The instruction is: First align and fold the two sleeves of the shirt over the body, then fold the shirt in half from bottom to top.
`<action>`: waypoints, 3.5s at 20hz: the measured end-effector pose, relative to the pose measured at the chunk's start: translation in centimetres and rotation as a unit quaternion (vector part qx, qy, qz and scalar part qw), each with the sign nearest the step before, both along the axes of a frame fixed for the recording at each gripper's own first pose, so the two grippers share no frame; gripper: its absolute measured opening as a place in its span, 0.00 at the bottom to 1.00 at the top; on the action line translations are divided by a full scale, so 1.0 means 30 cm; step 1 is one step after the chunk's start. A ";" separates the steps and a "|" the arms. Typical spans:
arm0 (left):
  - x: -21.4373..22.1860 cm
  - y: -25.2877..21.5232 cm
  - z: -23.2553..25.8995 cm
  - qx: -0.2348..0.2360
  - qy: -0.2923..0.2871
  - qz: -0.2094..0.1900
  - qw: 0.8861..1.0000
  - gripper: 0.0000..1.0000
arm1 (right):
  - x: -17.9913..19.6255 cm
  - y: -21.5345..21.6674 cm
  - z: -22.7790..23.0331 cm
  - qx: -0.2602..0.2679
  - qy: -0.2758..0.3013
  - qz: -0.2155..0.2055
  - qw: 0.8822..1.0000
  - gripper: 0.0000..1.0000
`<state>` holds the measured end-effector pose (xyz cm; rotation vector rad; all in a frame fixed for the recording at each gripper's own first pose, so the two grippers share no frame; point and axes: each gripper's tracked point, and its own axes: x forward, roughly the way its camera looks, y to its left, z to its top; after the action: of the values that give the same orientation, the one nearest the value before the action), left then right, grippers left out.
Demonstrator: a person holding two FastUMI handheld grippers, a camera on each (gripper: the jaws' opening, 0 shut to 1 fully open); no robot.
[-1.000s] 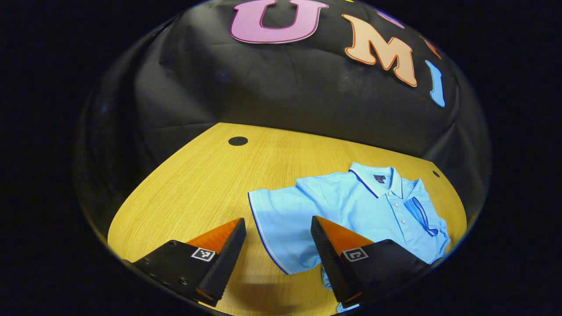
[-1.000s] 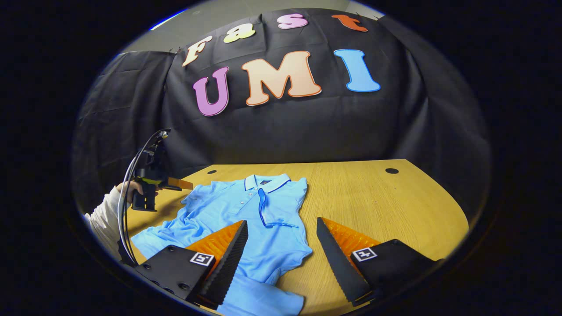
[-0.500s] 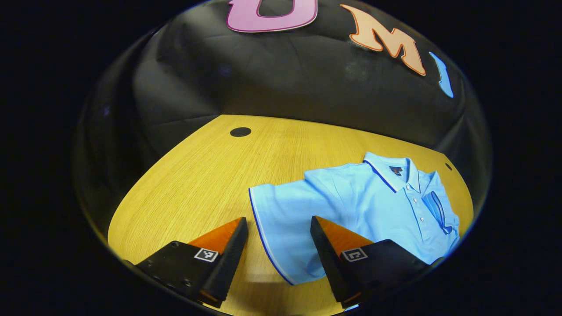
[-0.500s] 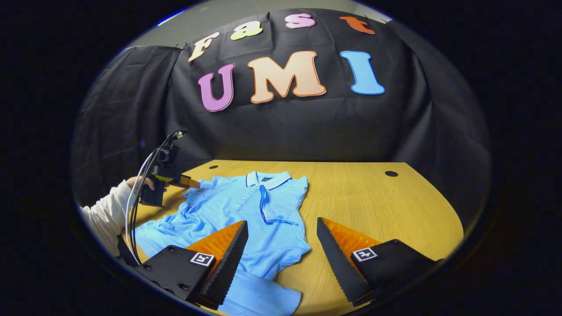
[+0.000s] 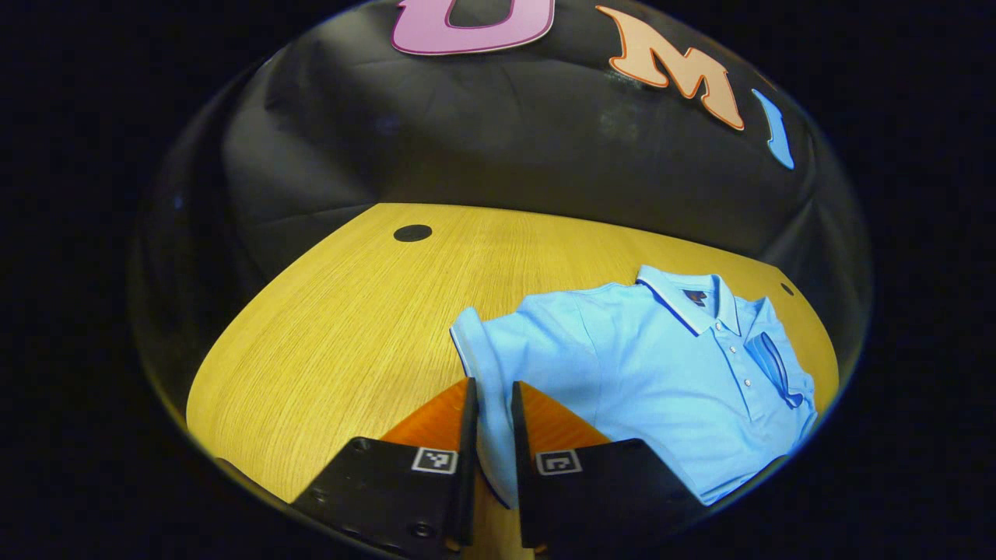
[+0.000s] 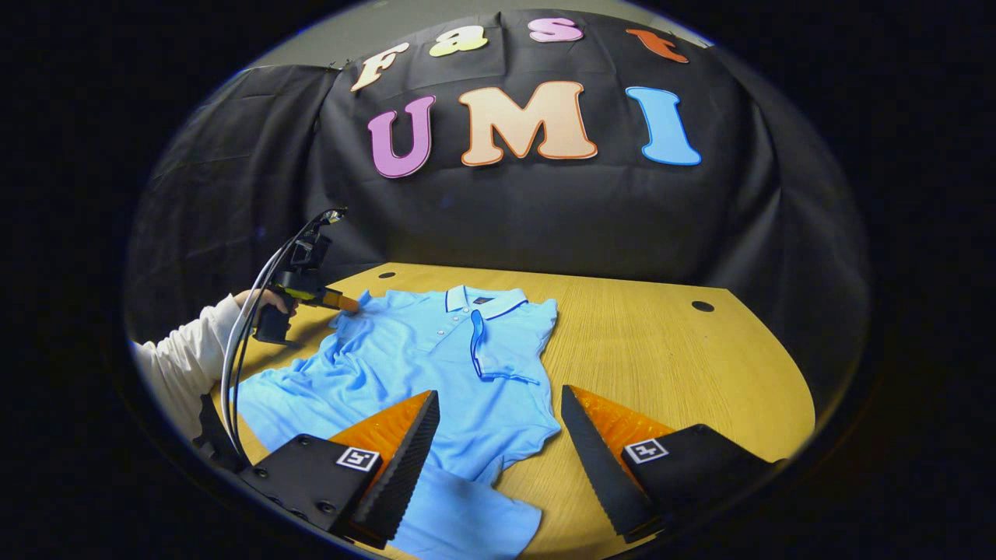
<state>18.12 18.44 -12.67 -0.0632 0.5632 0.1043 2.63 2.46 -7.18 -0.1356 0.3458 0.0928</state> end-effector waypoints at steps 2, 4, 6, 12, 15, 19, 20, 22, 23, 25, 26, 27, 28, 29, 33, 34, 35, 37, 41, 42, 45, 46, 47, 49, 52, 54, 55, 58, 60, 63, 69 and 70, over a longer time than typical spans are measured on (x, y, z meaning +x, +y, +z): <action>0.001 -0.006 -0.003 -0.005 -0.002 -0.007 1.000 0.05 | 0.002 0.004 -0.007 -0.002 0.002 0.001 1.000 0.98; 0.000 -0.005 -0.001 0.001 0.002 -0.010 1.000 0.00 | 0.004 0.013 -0.016 0.000 0.006 0.003 1.000 0.98; 0.001 0.004 0.007 0.020 0.010 -0.001 1.000 0.00 | 0.003 0.026 -0.015 0.000 0.007 0.008 1.000 0.98; 0.045 -0.148 0.132 0.038 -0.013 -0.034 0.999 0.00 | 0.003 0.027 -0.013 -0.007 0.003 0.006 1.000 0.98; 0.085 -0.291 0.151 0.024 -0.013 -0.070 0.997 0.00 | 0.007 0.008 -0.033 -0.013 0.009 -0.003 1.000 0.98; 0.114 -0.452 0.090 -0.002 0.011 -0.108 0.994 0.00 | 0.013 -0.024 -0.057 -0.010 0.020 -0.014 1.000 0.98; 0.123 -0.469 0.074 -0.003 0.016 -0.111 0.994 0.00 | 0.012 -0.028 -0.057 -0.008 0.021 -0.016 1.000 0.98; 0.134 -0.490 0.053 -0.009 0.021 -0.111 0.994 0.00 | 0.012 -0.032 -0.057 -0.004 0.022 -0.018 1.000 0.98; 0.137 -0.500 0.043 -0.015 0.024 -0.112 0.993 0.00 | 0.012 -0.036 -0.059 -0.003 0.022 -0.019 1.000 0.98; 0.135 -0.519 0.021 -0.031 0.029 -0.117 0.992 0.03 | 0.011 -0.039 -0.062 -0.005 0.022 -0.020 1.000 0.98; 0.135 -0.520 0.015 -0.036 0.032 -0.116 0.992 0.05 | 0.010 -0.037 -0.064 -0.006 0.023 -0.019 1.000 0.98; 0.131 -0.518 0.012 -0.037 0.032 -0.115 0.992 0.07 | 0.010 -0.038 -0.070 -0.006 0.025 -0.019 0.999 0.98; 0.125 -0.520 0.016 -0.041 0.031 -0.116 0.992 0.18 | 0.009 -0.038 -0.075 -0.006 0.028 -0.018 0.999 0.98; 0.120 -0.515 0.023 -0.044 0.031 -0.113 0.992 0.28 | 0.011 -0.034 -0.082 -0.006 0.029 -0.017 0.999 0.98; 0.069 -0.492 0.068 -0.064 0.022 -0.106 0.992 0.99 | 0.010 -0.024 -0.096 -0.007 0.034 -0.012 0.999 0.98; 0.043 -0.493 0.077 -0.076 0.021 -0.108 0.991 0.96 | 0.009 -0.022 -0.101 -0.007 0.036 -0.011 0.999 0.98; 0.009 -0.502 0.096 -0.088 0.019 -0.115 0.989 0.97 | 0.010 -0.021 -0.111 -0.007 0.039 -0.011 0.999 0.98; -0.065 -0.485 0.132 -0.087 0.007 -0.123 0.989 0.97 | 0.005 -0.022 -0.123 -0.008 0.044 -0.011 0.999 0.98; -0.278 -0.448 0.156 -0.050 0.006 -0.141 0.989 0.96 | -0.013 -0.033 -0.119 -0.014 0.042 -0.014 0.999 0.98; -0.333 -0.448 0.160 -0.047 0.005 -0.147 0.988 0.97 | -0.029 -0.030 -0.121 -0.012 0.043 -0.014 0.999 0.98; -0.509 -0.430 0.168 -0.039 0.002 -0.152 0.988 0.96 | -0.086 -0.022 -0.131 -0.013 0.048 -0.010 0.999 0.98; -0.556 -0.424 0.165 -0.037 0.001 -0.152 0.988 0.96 | -0.109 -0.022 -0.132 -0.017 0.048 -0.010 0.999 0.98; -0.610 -0.419 0.156 -0.034 0.002 -0.152 0.988 0.97 | -0.135 -0.022 -0.132 -0.021 0.047 -0.010 0.999 0.98; -0.724 -0.416 0.128 -0.039 0.005 -0.147 0.988 0.96 | -0.193 -0.004 -0.140 -0.020 0.048 -0.006 0.999 0.98; -0.892 -0.423 0.070 -0.044 0.013 -0.142 0.989 0.97 | -0.276 0.027 -0.160 -0.020 0.051 0.007 0.998 0.95; -0.983 -0.432 0.036 -0.047 0.017 -0.137 0.989 0.96 | -0.322 0.041 -0.187 -0.031 0.055 0.016 0.998 0.98; -1.016 -0.435 0.029 -0.047 0.015 -0.137 0.989 0.96 | -0.336 0.038 -0.203 -0.040 0.059 0.015 0.997 0.98; -1.085 -0.428 0.003 -0.036 0.011 -0.131 0.991 0.97 | -0.374 0.023 -0.240 -0.064 0.069 0.007 0.996 0.99; -1.095 -0.424 -0.009 -0.026 0.011 -0.129 0.991 0.97 | -0.388 0.008 -0.257 -0.074 0.074 -0.001 0.995 1.00; -1.101 -0.419 -0.022 -0.024 0.012 -0.126 0.992 0.96 | -0.396 0.015 -0.268 -0.071 0.076 -0.003 0.995 1.00; -1.080 -0.390 -0.060 0.012 0.020 -0.113 0.993 0.95 | -0.403 0.044 -0.292 -0.031 0.083 0.005 0.996 0.97; -1.072 -0.385 -0.067 0.022 0.022 -0.110 0.993 0.94 | -0.404 0.051 -0.293 -0.015 0.085 0.004 0.996 0.94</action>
<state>-14.05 6.90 -14.68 0.0451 0.6090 -0.0962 -9.48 4.00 -15.97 -0.1593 0.5167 0.1075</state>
